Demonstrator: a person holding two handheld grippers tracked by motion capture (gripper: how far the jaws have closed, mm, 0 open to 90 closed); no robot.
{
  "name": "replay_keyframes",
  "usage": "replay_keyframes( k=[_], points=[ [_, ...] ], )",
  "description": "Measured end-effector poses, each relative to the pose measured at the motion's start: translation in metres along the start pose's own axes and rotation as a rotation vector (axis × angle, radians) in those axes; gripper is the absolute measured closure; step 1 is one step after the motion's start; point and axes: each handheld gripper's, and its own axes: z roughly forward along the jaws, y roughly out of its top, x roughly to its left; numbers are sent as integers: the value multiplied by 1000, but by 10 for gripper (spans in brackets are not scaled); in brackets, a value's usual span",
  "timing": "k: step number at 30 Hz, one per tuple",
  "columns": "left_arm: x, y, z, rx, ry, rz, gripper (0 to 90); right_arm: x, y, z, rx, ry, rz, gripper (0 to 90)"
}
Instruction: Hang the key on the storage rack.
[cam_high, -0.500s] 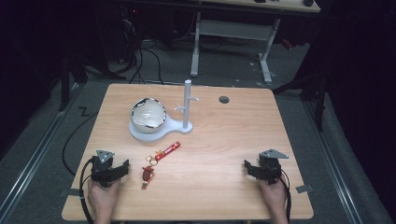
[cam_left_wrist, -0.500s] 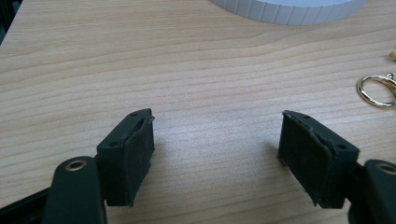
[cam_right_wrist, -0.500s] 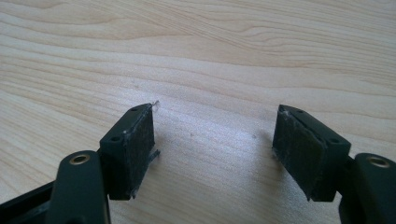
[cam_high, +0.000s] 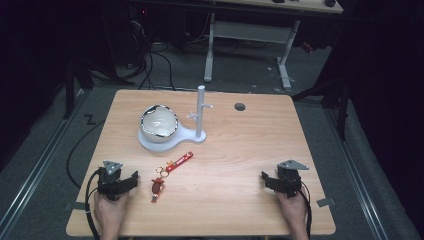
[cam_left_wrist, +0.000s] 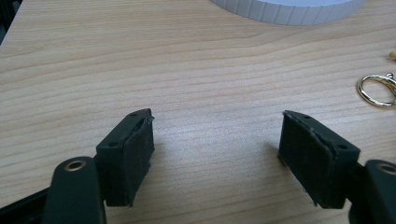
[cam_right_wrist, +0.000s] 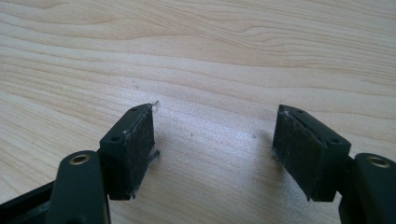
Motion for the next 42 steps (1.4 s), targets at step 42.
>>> replay_keyframes(
  k=[42],
  points=[
    [-12,-6,-29,-56,-144,-8,310,0,0,0,0,0,0,298]
  ],
)
